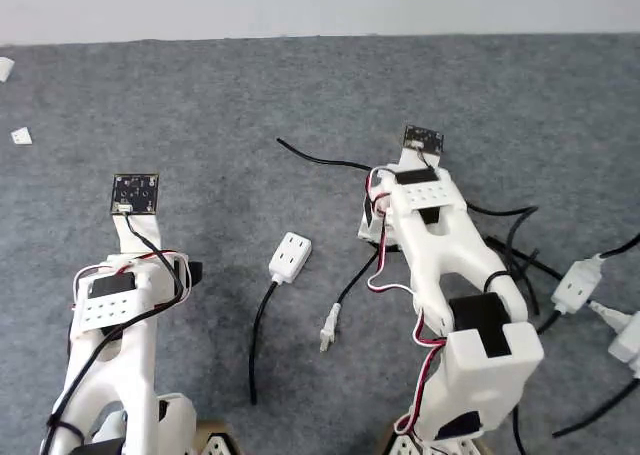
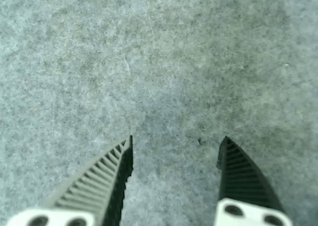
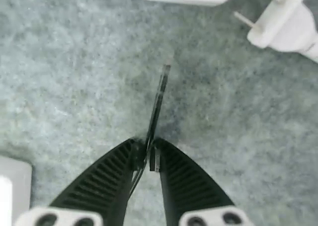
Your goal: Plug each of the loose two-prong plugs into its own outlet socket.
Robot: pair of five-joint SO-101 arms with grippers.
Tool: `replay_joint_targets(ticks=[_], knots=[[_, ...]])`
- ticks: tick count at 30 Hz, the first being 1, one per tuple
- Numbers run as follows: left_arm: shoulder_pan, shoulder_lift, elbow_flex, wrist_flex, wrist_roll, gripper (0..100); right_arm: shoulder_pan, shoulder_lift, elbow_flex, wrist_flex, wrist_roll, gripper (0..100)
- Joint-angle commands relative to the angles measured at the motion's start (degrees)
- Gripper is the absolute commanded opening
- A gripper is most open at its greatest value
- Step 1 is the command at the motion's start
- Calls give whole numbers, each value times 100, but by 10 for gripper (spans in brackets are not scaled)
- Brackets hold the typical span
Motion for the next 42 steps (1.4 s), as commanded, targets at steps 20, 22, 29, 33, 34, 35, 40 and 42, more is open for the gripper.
replay_joint_targets(ticks=[20, 22, 29, 33, 34, 35, 40, 42], knots=[[35, -18, -286, -123, -35, 263, -444, 365, -3288, 1525, 2778, 10], [35, -18, -286, -123, -35, 263, -286, 963, -3903, 1578, 3068, 29], [26, -18, -286, -123, -35, 263, 180, 2000, -5758, 2686, 3270, 239], [26, -18, -286, -123, -35, 263, 277, 1930, -6611, 3538, 2558, 132], [26, -18, -286, -123, -35, 263, 251, 1930, -6734, 3776, 2356, 86], [26, -18, -286, -123, -35, 263, 163, 1912, -6787, 4004, 2171, 35], [26, -18, -286, -123, -35, 263, -391, 1701, -5389, 4048, 1415, 7], [26, -18, -286, -123, -35, 263, -567, 1569, -4624, 3829, 993, 9]])
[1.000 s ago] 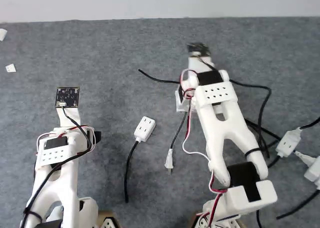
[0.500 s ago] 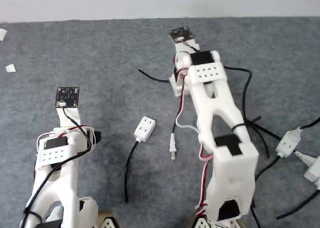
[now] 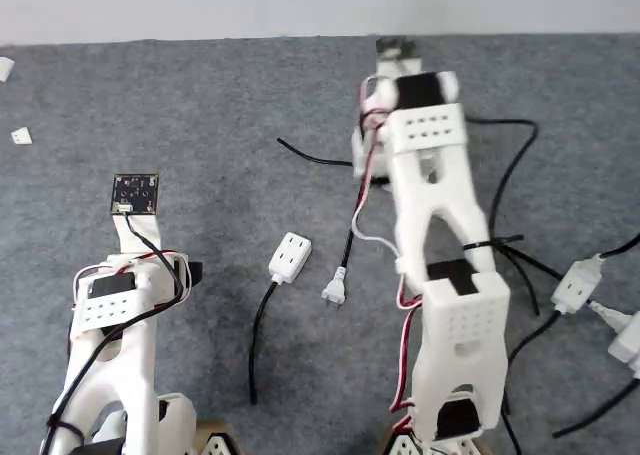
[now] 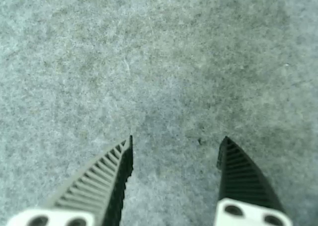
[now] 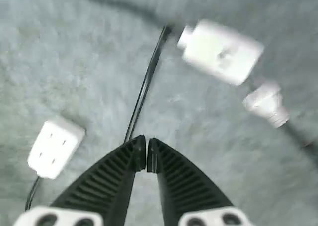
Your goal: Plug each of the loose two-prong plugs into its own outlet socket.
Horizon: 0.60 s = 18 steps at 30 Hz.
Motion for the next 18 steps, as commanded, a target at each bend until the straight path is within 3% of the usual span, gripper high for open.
replay_joint_targets(ticks=[1, 7, 13, 18], knots=[[26, -18, -286, -123, -35, 263, -312, -514, 1222, -136, -853, 9], [26, -18, -286, -123, -35, 263, -655, -1780, 3895, -2290, -1873, 9], [18, -9, -286, -123, -35, 263, -769, -3670, 6215, -3899, -1916, 9], [18, -9, -286, -123, -35, 263, -752, -3864, 7138, -4435, -1987, 9]])
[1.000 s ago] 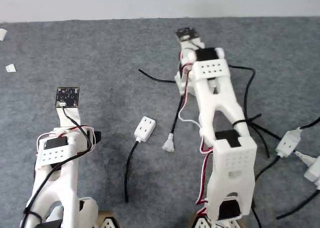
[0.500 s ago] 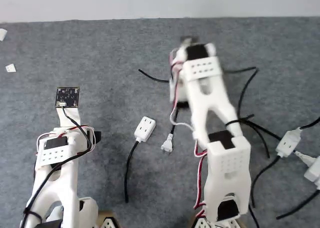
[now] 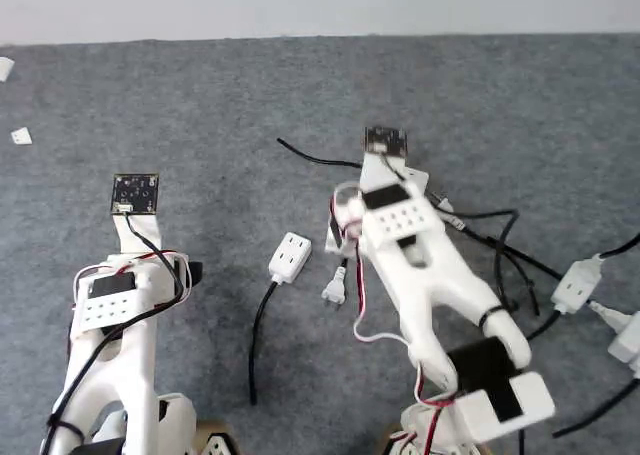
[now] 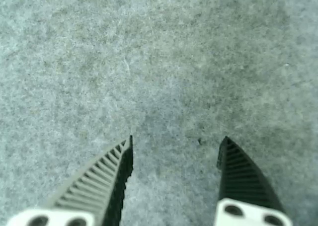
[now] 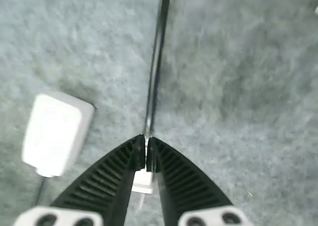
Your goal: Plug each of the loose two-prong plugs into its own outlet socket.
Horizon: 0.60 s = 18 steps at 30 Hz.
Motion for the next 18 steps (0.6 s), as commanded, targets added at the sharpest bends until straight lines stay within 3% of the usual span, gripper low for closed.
replay_joint_targets(ticks=[1, 4, 15, 18], knots=[[18, -9, -286, -123, -35, 263, -13, -365, 316, -268, -316, 9], [18, -9, -286, -123, -35, 263, -119, -365, 352, -286, -1073, 9], [44, -9, -286, -123, -35, 263, -400, 303, 273, -822, -1090, 10], [44, -9, -286, -123, -35, 263, -391, 400, 211, -804, -1380, 61]])
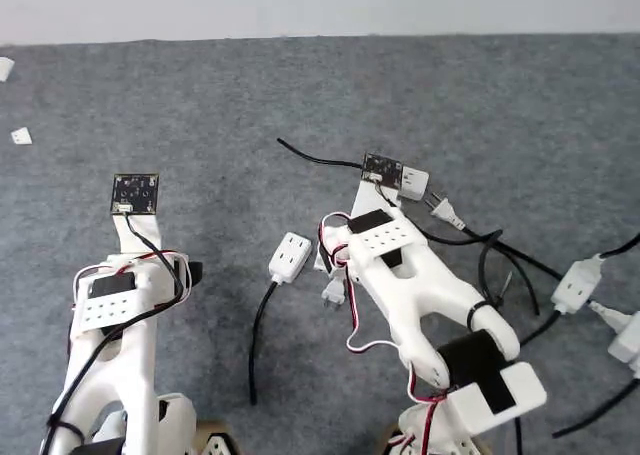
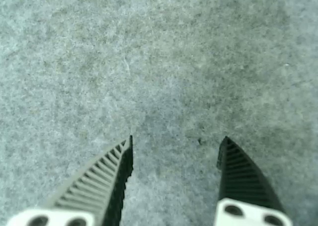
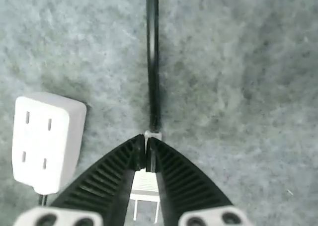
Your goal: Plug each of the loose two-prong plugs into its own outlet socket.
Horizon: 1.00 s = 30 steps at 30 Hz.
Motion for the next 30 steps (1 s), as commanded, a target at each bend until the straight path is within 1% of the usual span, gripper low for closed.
replay_joint_targets(ticks=[1, 3, 9, 16, 22, 30], knots=[[44, -18, -286, -123, -35, 263, -57, 13, -246, -48, -273, 85], [44, -18, -286, -123, -35, 263, -66, 13, -246, -48, -246, 113], [44, -18, -286, -123, -35, 263, -40, 4, -255, -48, -255, 81], [35, -18, -286, -123, -35, 263, -31, 101, -229, -101, -255, 82], [35, -18, -286, -123, -35, 263, -40, 558, -457, -57, -255, 80], [35, -18, -286, -123, -35, 263, -40, 611, -484, -66, -255, 79]])
